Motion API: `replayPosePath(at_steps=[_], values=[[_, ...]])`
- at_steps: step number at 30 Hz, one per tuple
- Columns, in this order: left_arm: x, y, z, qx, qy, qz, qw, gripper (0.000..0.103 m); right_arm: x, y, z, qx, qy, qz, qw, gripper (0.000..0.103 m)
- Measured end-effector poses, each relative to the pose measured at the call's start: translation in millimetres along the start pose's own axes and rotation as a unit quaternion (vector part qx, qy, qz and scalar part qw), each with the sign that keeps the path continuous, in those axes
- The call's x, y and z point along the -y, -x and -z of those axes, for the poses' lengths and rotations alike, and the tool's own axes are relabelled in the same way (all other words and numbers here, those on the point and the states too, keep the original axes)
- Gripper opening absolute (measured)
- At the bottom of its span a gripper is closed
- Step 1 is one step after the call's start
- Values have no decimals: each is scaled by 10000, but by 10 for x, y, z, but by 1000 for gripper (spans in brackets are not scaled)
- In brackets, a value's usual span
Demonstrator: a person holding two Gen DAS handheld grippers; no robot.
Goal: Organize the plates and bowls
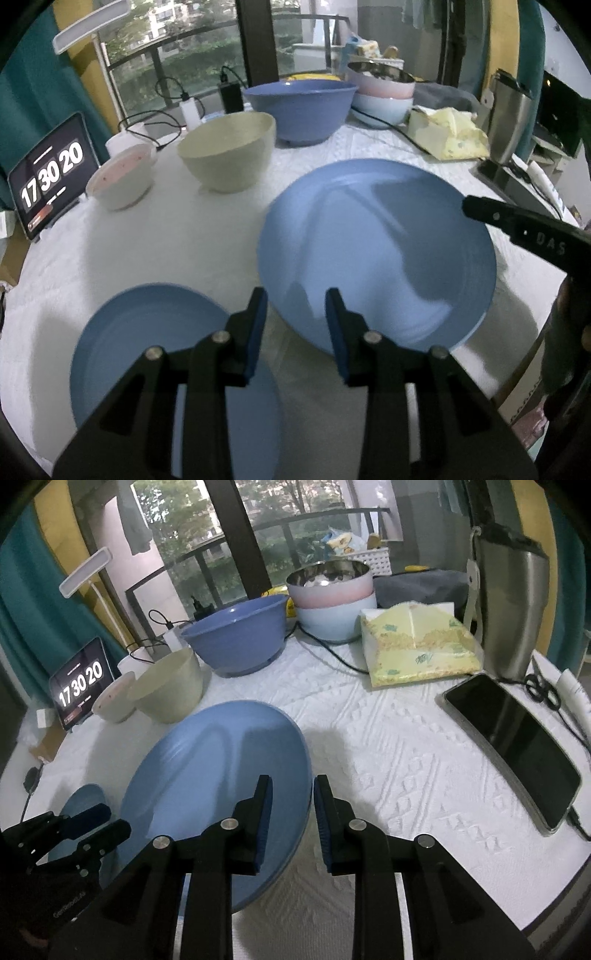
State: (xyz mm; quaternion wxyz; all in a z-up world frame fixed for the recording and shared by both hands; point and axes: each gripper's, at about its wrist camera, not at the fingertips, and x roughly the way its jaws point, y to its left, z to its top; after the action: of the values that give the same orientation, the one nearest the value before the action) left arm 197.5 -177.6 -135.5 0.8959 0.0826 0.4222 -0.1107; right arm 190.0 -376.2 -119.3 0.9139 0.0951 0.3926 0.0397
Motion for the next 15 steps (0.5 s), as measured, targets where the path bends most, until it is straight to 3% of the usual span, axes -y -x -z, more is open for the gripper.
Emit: replayPosePath(at_steps=[8, 12, 15], values=[[-218, 187, 35, 295, 295, 25, 9991, 36, -117, 100, -35, 123, 94, 126, 9998, 26], [-362, 280, 78, 419, 459, 50, 9981, 45, -265, 121, -26, 119, 211, 77, 9997, 26], [-478, 340, 114, 489, 565, 42, 9972, 46, -397, 124, -10, 97, 318, 27, 9994, 27]])
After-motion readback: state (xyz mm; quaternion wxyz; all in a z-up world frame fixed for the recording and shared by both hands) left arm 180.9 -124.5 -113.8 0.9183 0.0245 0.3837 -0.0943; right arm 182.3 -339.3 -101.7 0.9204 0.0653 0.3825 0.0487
